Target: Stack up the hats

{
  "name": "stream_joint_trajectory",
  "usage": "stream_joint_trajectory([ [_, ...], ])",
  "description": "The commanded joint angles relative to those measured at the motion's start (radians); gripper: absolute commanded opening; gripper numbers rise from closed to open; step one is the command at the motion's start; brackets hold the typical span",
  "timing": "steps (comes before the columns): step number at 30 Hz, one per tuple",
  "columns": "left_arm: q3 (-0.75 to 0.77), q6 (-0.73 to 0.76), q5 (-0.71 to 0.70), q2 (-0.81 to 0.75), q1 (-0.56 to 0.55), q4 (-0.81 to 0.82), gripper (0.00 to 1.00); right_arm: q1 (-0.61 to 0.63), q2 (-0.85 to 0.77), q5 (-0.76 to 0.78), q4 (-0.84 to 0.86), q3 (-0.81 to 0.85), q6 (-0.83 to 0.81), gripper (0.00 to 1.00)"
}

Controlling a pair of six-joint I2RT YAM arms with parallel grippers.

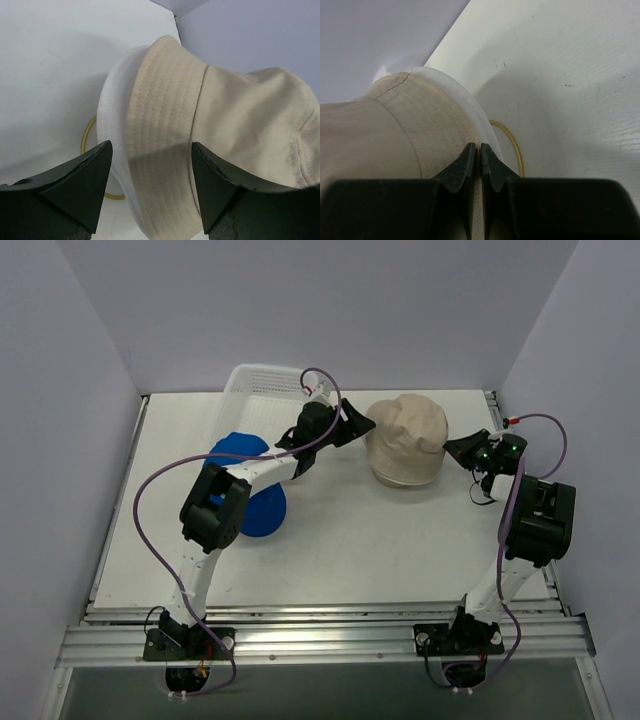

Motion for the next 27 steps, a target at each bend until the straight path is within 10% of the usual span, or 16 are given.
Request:
stream_joint_trajectory([
  [1,0.031,0.007,0.022,0.011,0.008,0.117,0.73,-0.005,-0.028,0.019,-0.008,0.036,-0.036,0.0],
  [27,-0.052,-0.142,0.036,0.094,-0.007,0.407,0.67,-0.008,-0.026,-0.021,0.032,0.03,-0.024,0.0],
])
